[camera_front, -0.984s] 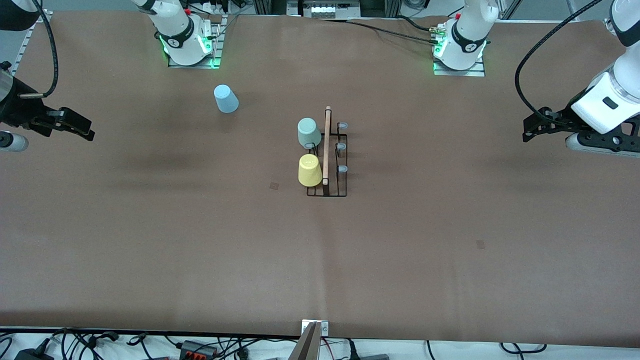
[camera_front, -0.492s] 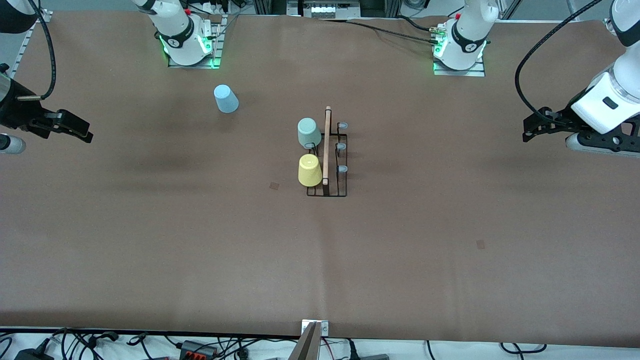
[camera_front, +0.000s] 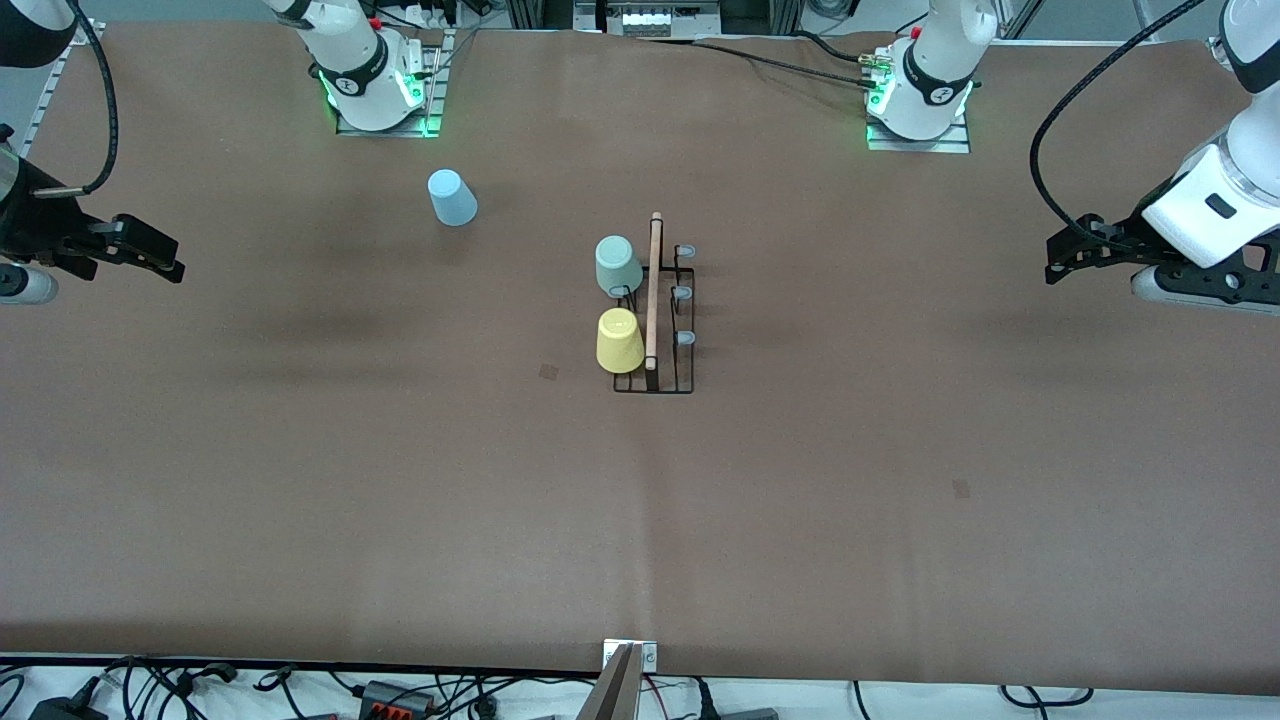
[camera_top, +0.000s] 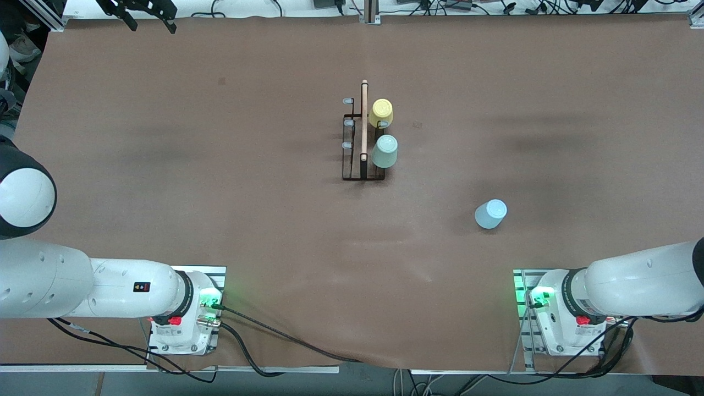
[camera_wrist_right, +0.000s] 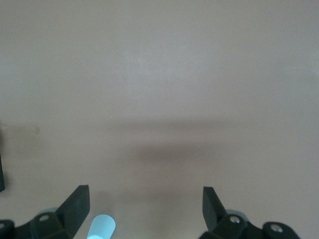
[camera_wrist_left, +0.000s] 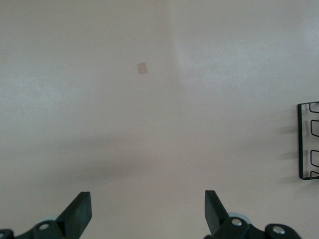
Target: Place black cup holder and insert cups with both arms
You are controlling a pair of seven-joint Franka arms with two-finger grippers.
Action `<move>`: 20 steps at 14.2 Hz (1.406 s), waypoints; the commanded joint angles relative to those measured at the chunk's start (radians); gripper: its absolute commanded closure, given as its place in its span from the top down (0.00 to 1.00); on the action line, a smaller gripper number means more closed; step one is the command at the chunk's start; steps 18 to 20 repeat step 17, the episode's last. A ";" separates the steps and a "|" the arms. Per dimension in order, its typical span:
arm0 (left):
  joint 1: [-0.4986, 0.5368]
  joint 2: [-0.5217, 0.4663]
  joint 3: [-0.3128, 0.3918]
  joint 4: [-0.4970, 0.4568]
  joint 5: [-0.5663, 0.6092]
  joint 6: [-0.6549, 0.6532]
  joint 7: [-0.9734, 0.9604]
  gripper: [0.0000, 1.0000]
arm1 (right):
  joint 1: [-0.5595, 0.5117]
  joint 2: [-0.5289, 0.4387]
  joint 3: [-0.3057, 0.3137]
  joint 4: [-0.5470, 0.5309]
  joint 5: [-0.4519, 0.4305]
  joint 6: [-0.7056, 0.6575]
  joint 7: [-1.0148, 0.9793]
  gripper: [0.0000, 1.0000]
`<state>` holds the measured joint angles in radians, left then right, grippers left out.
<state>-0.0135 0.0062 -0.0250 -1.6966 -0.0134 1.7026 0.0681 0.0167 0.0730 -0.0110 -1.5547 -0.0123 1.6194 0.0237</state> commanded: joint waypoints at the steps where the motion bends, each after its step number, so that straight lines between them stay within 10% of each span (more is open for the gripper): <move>1: 0.000 0.011 0.004 0.025 -0.023 -0.006 0.019 1.00 | -0.001 0.011 -0.006 0.024 0.014 -0.009 -0.028 1.00; 20: 0.000 0.012 0.002 0.025 -0.005 -0.005 0.021 1.00 | -0.007 0.002 -0.027 0.027 0.005 -0.010 -0.025 1.00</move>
